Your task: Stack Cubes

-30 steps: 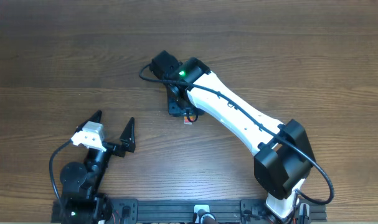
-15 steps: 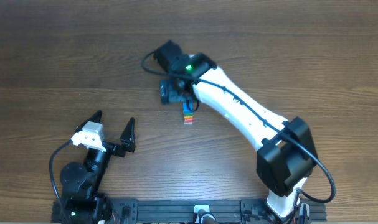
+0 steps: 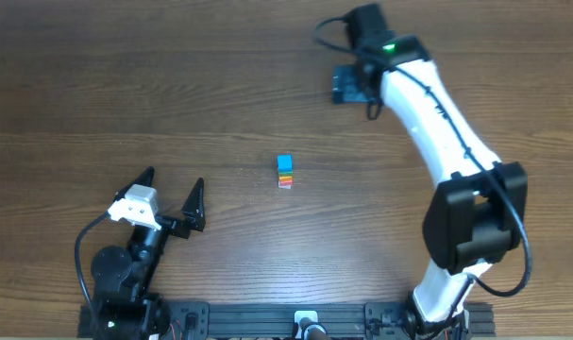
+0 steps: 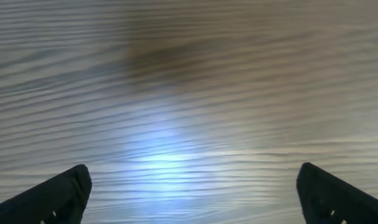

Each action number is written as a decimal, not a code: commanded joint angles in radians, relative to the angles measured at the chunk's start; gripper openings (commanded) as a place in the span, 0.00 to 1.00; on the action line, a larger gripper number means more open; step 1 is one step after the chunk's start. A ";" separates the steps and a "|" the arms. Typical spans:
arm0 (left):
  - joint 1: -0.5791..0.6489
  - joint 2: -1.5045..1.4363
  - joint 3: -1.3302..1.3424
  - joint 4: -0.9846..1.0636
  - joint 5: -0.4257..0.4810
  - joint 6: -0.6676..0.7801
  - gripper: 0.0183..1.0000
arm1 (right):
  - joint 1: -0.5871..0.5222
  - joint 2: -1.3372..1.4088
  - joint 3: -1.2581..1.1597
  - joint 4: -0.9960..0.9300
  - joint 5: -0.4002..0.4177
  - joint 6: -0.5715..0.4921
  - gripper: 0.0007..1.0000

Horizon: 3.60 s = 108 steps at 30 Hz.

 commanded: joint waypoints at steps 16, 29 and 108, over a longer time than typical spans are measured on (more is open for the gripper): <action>-0.003 -0.008 -0.011 0.004 -0.013 0.014 1.00 | -0.357 -0.805 -0.626 0.244 -0.105 -0.199 0.99; -0.003 -0.008 -0.011 0.004 -0.013 0.014 1.00 | -0.332 -1.646 -1.083 0.373 -0.398 -0.259 0.99; -0.003 -0.008 -0.011 0.004 -0.013 0.014 1.00 | -0.253 -1.921 -1.654 0.928 -0.301 -0.337 0.99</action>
